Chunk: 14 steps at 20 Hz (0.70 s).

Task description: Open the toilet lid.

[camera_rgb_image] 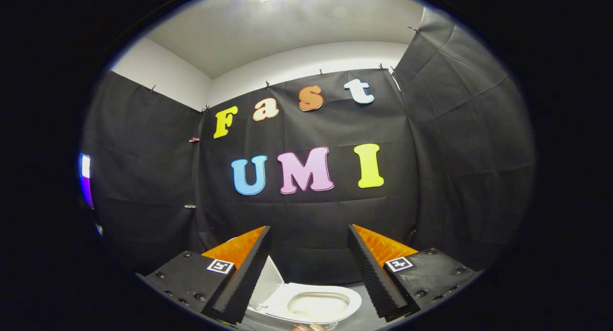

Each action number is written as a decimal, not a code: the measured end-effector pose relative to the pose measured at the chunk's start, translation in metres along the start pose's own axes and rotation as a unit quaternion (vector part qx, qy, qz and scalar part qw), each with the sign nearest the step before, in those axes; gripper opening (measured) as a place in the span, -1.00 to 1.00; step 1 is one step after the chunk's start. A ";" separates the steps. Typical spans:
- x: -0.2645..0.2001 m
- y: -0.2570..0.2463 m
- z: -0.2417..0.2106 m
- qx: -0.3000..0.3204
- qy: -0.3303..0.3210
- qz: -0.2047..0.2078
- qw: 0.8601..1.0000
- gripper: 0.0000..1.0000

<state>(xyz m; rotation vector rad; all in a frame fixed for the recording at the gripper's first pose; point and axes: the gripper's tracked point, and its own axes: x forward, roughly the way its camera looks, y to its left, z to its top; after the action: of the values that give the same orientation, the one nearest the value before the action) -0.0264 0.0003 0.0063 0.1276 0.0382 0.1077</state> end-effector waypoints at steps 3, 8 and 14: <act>0.001 -0.002 0.000 0.000 0.001 -0.003 1.000 0.98; 0.000 -0.003 -0.001 0.000 0.003 -0.004 1.000 0.98; 0.001 -0.003 -0.002 0.000 0.004 -0.005 1.000 0.98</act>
<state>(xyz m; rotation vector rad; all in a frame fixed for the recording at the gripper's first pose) -0.0255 -0.0019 0.0044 0.1266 0.0468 0.0992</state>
